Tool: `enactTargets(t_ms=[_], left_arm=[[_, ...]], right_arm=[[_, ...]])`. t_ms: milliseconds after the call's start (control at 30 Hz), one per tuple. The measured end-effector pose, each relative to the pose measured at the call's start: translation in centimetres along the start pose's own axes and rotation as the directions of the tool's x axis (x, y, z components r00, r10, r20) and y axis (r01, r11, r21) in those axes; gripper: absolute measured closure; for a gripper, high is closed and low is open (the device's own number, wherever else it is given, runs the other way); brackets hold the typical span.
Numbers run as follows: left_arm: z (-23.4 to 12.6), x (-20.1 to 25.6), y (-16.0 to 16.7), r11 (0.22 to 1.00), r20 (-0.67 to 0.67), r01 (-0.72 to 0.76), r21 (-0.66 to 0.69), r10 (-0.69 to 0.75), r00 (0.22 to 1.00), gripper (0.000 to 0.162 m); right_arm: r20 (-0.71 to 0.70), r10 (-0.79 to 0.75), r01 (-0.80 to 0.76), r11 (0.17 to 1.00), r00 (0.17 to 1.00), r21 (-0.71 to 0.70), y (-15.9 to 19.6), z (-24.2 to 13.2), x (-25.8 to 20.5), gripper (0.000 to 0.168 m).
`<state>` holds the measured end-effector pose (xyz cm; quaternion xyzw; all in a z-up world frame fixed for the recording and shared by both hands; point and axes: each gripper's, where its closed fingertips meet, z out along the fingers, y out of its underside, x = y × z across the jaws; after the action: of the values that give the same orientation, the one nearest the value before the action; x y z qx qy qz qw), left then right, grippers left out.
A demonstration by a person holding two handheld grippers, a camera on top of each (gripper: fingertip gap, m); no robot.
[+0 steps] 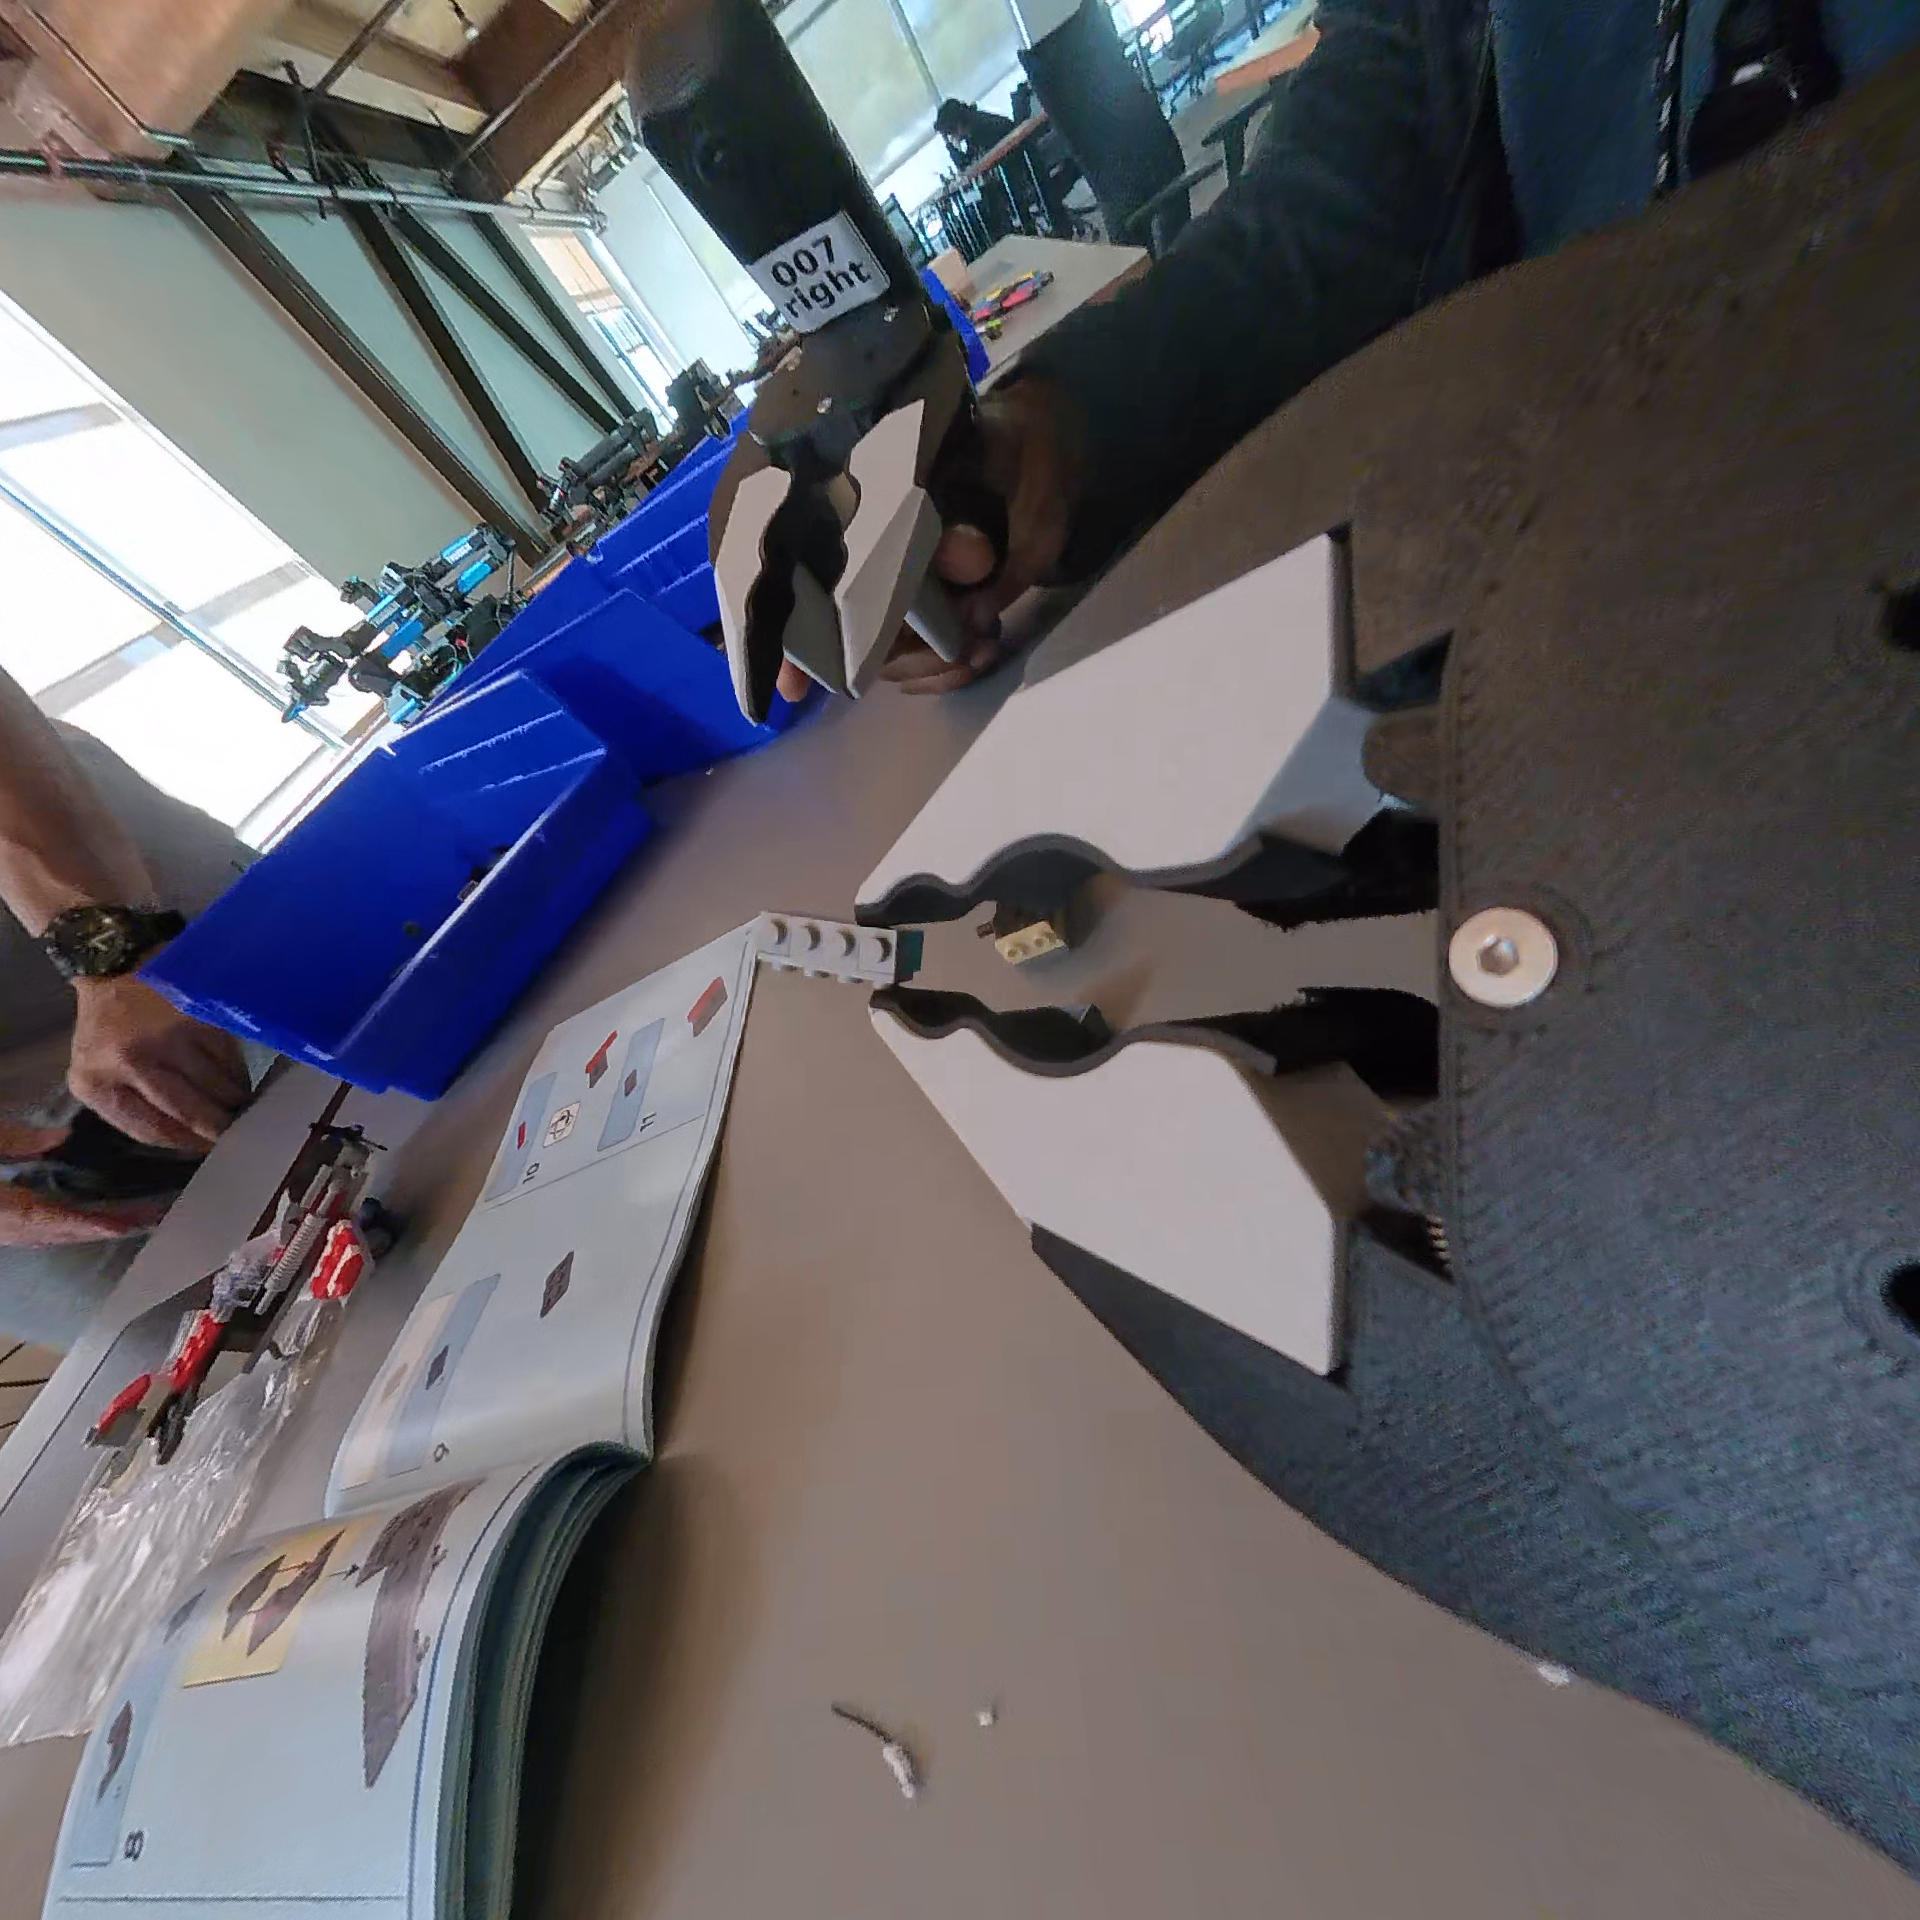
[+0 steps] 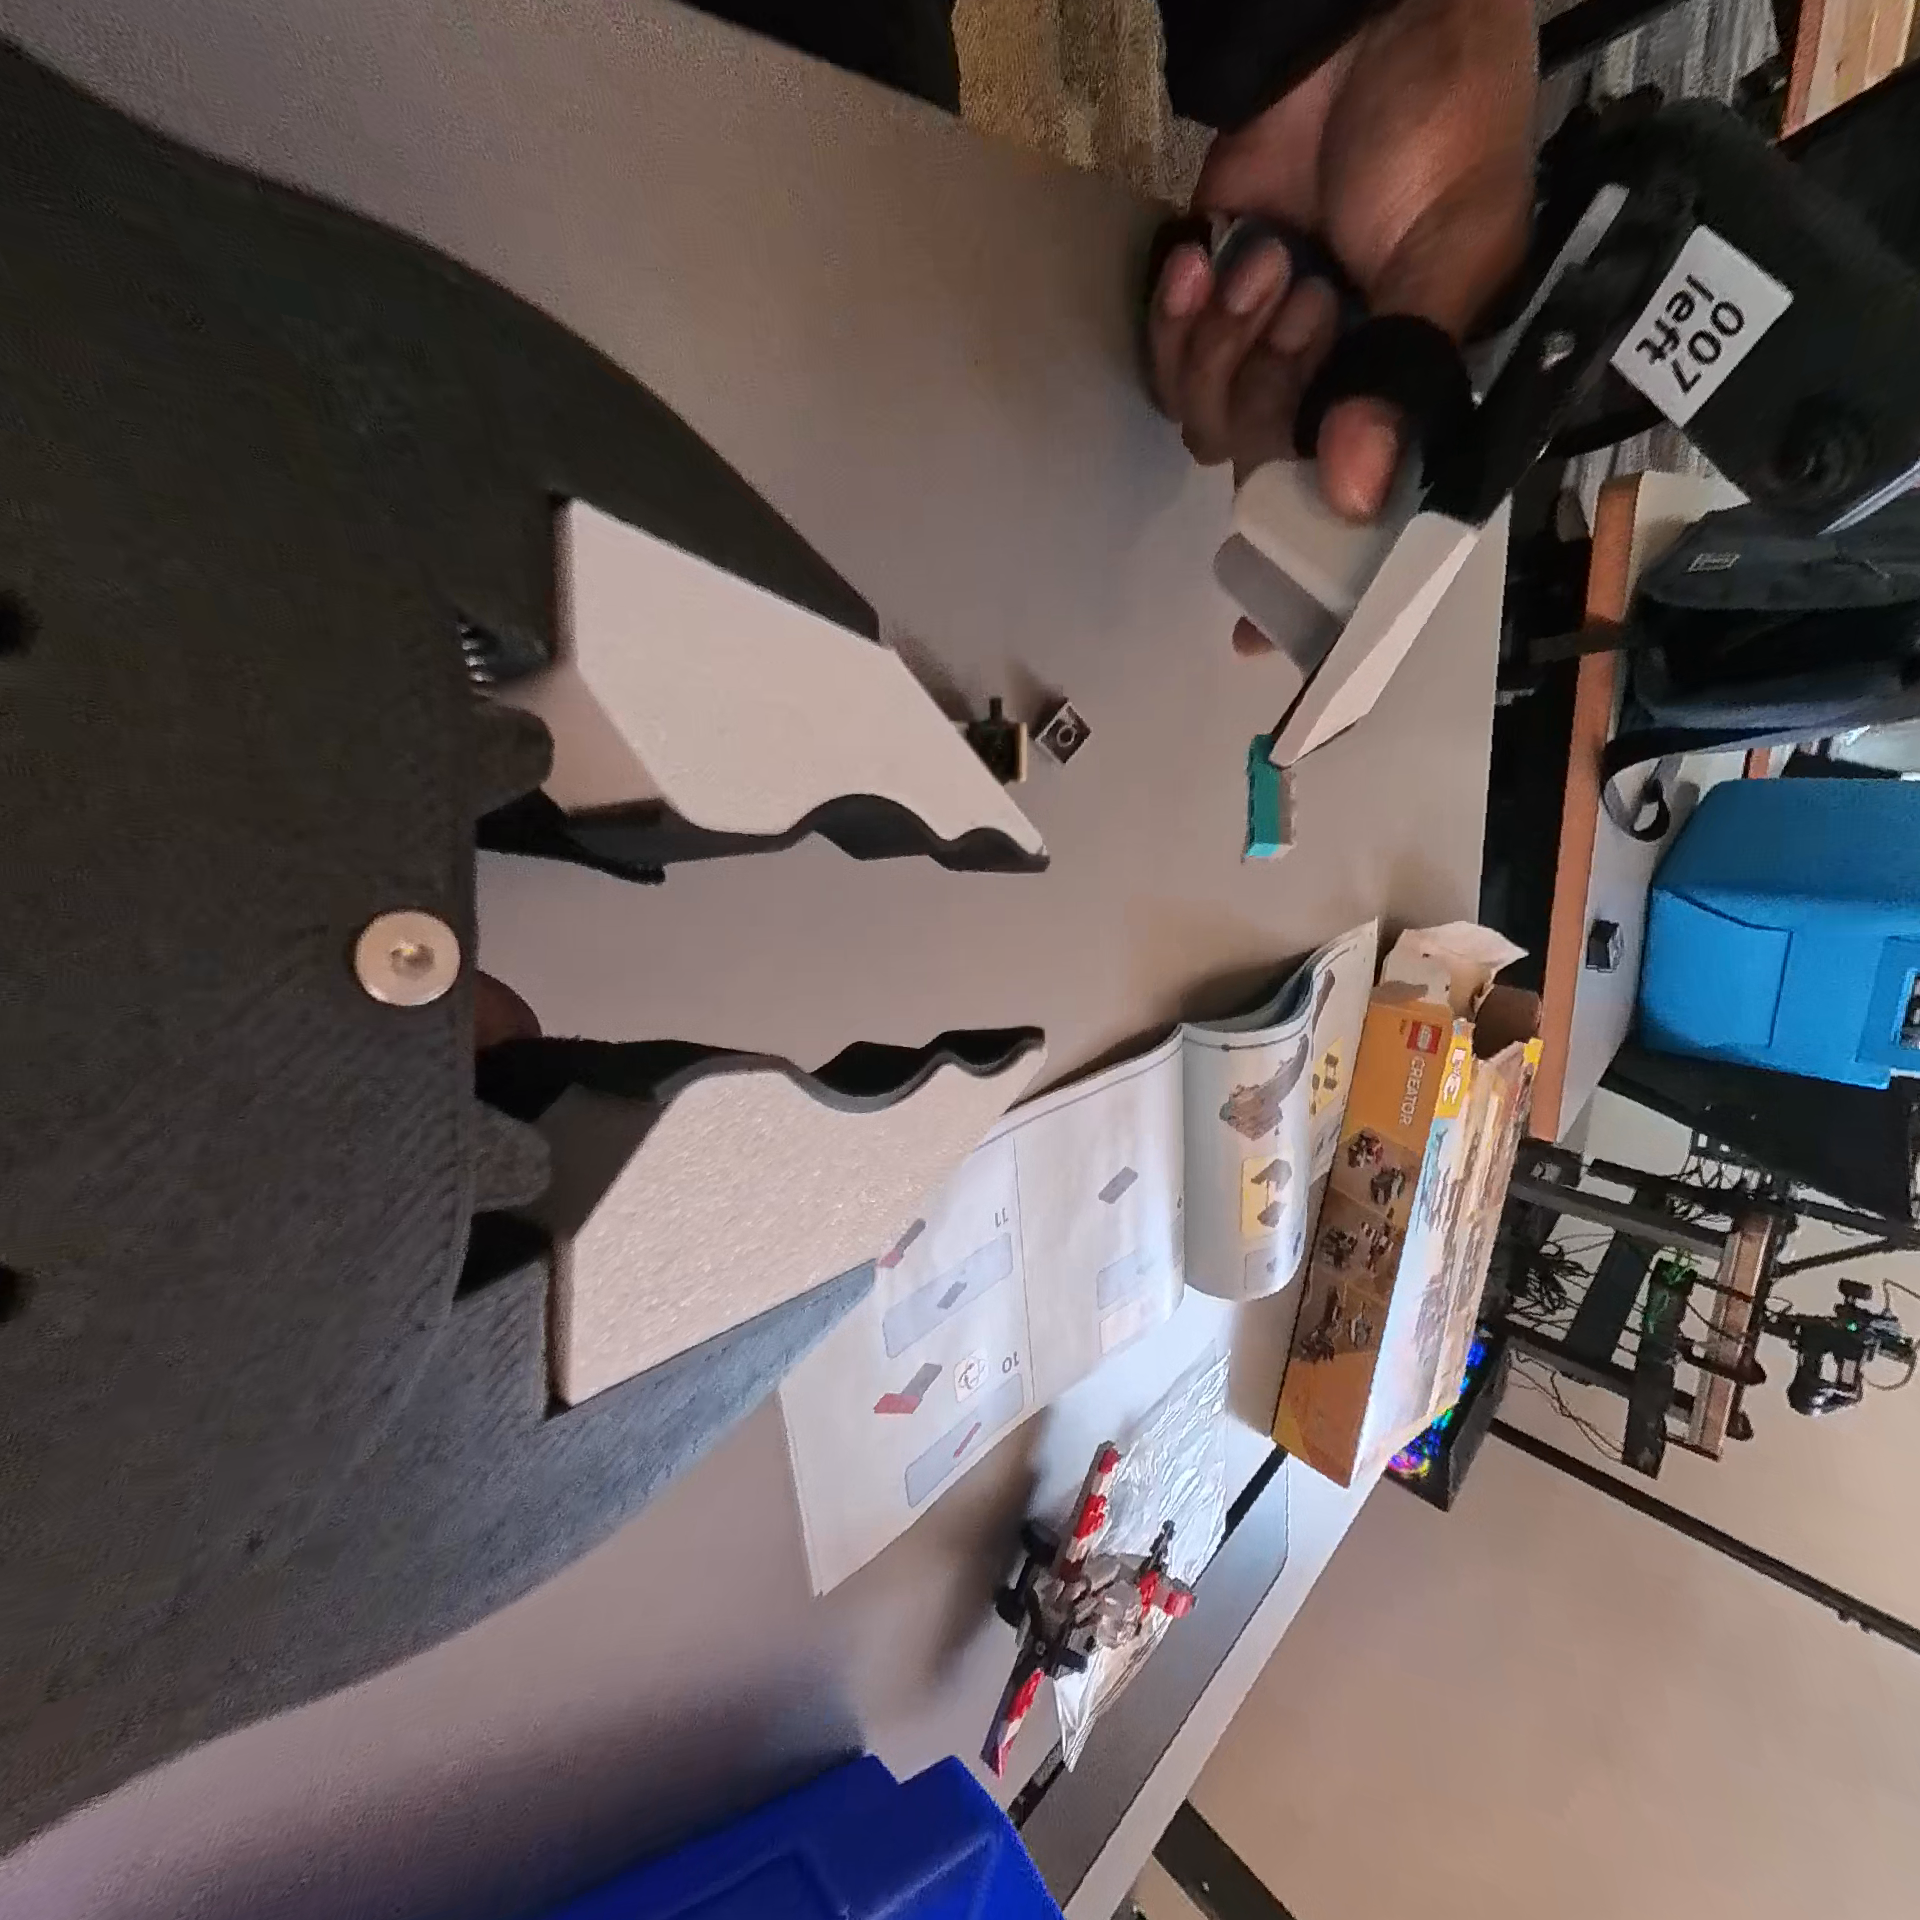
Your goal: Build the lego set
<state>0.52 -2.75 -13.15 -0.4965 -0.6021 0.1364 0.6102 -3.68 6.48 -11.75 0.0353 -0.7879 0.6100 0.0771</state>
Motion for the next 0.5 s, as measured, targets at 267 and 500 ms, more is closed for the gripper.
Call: enactTargets(t_ms=[267,500], left_arm=[[-0.23,-0.37,-0.40,0.997,-0.033,0.074,0.018,-0.073,0.997,0.149],[-0.01,-0.23,-0.01,0.999,-0.023,0.043,-0.002,-0.043,0.999,0.150]], right_arm=[[-0.028,-0.076,0.077,0.997,0.997,0.023,-0.24,-0.07,-0.23,0.138],[-0.075,-0.148,0.151,0.987,0.986,0.050,-0.51,-0.32,-0.20,0.138]])
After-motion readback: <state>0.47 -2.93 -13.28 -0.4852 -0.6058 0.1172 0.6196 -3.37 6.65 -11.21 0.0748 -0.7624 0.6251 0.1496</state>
